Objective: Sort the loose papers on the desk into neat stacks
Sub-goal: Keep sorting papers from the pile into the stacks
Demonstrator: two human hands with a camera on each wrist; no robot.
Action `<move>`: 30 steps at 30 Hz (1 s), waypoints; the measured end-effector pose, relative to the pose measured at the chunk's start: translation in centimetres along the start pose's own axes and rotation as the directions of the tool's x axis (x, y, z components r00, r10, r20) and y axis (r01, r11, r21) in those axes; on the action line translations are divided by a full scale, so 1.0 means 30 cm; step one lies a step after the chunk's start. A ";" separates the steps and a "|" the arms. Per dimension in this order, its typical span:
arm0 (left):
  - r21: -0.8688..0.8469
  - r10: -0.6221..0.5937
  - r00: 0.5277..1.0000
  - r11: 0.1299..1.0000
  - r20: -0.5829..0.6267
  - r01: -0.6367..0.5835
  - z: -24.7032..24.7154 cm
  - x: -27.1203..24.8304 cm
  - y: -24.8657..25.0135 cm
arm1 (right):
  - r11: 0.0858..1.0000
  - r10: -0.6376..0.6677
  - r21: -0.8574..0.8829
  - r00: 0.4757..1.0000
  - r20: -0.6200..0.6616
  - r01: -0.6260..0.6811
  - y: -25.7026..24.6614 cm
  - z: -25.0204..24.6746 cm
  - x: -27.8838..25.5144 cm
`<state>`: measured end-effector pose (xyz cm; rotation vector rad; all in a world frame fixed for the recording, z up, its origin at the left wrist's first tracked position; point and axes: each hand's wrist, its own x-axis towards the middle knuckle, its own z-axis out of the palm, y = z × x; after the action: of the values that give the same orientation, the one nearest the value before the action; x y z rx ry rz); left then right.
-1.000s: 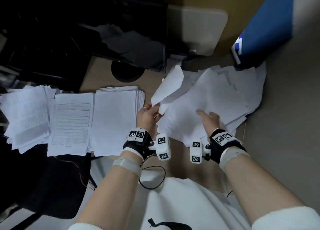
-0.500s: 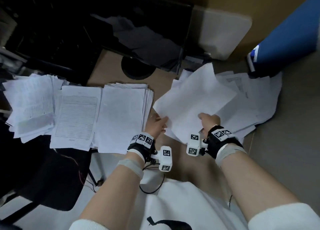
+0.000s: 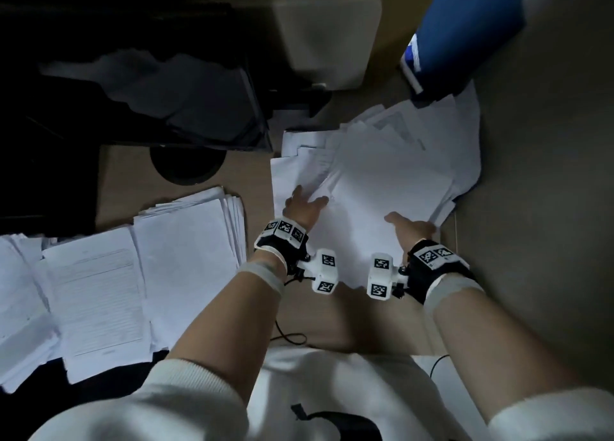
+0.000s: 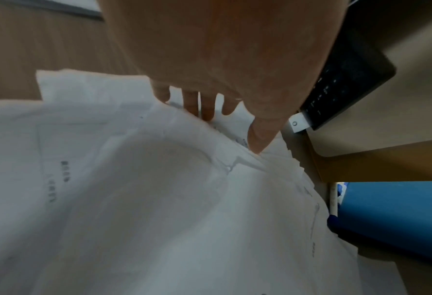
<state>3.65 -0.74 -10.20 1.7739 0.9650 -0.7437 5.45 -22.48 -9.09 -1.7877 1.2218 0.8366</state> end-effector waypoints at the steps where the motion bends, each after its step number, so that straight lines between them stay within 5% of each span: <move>1: 0.043 -0.023 1.000 0.999 0.008 0.022 0.008 0.011 0.006 | 1.000 -0.003 0.014 1.000 0.003 0.003 -0.006 0.004 0.001; 7: 0.255 -0.074 0.995 0.965 0.072 0.053 0.033 0.004 -0.020 | 0.993 -0.122 0.001 0.991 -0.061 0.122 -0.025 0.027 0.007; 12: 0.110 0.012 0.976 0.994 -0.219 0.012 0.013 -0.019 -0.078 | 0.958 -0.214 -0.210 0.974 -0.074 0.195 -0.037 0.048 0.005; 18: -0.148 -0.103 0.995 0.984 -0.014 0.100 0.008 -0.032 -0.089 | 0.911 -0.210 -0.357 0.977 0.030 0.207 -0.032 0.076 -0.008; 23: -0.040 -0.044 0.996 0.998 0.078 0.047 0.049 -0.070 -0.095 | 0.971 -0.158 -0.163 0.982 0.100 0.173 -0.021 0.051 -0.008; 30: -0.024 0.058 0.994 0.998 0.091 -0.056 0.080 -0.082 -0.049 | 0.963 -0.087 -0.247 0.993 0.080 0.104 0.061 -0.044 -0.023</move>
<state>0.99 -3.33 -9.74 1.7266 0.8546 -0.7685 3.62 -23.77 -8.33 -1.9845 1.0126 1.0244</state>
